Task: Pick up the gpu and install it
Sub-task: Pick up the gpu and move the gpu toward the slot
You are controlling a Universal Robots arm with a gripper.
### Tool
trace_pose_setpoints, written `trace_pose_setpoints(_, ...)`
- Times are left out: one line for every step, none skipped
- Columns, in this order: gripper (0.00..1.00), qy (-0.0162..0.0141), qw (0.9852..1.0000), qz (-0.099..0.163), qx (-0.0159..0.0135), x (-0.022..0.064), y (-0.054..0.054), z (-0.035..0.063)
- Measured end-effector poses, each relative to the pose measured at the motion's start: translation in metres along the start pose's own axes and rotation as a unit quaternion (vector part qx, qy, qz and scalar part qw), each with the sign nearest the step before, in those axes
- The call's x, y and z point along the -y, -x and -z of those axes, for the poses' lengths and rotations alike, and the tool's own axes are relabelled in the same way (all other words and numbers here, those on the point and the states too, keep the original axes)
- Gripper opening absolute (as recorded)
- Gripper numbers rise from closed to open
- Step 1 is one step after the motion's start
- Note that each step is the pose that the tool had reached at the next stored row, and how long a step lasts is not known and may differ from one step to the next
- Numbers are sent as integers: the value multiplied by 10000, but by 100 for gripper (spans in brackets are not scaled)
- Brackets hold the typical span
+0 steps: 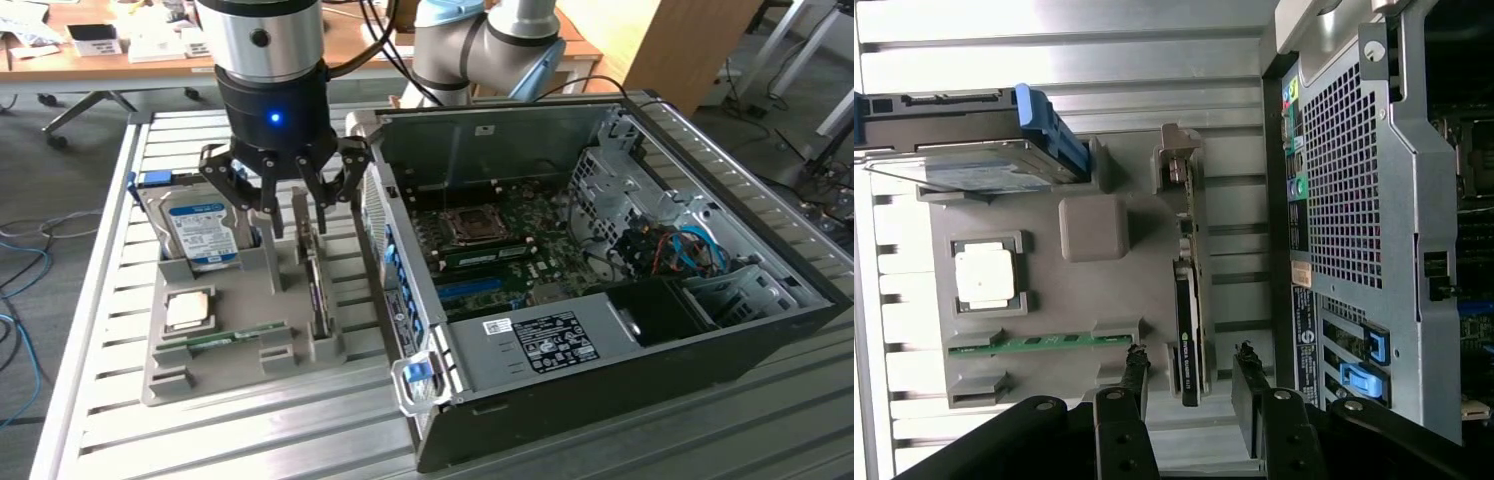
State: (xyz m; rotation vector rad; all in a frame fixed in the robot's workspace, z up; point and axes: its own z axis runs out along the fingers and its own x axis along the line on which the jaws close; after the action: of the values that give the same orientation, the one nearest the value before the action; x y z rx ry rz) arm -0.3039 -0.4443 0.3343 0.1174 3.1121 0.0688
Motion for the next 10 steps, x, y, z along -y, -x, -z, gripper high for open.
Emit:
trace_pose_setpoints(47,0,10000,0,0,0,0,-2)
trace_pose_setpoints(47,2,10000,0,1,0,0,-7)
trace_pose_setpoints(47,2,10000,0,1,0,-1,-14)
trace_pose_setpoints(47,1,10000,0,0,1,-1,-22)
trace_pose_setpoints(47,1,10000,0,0,1,-1,-30)
trace_pose_setpoints(47,1,10000,0,0,1,-1,-37)
trace_pose_setpoints(47,0,10000,0,0,2,-1,-37)
trace_pose_setpoints(47,0,10000,0,0,2,-1,-37)
trace_pose_setpoints(47,0,10000,0,0,2,-1,-37)
trace_pose_setpoints(47,-1,10000,0,-1,2,-1,-37)
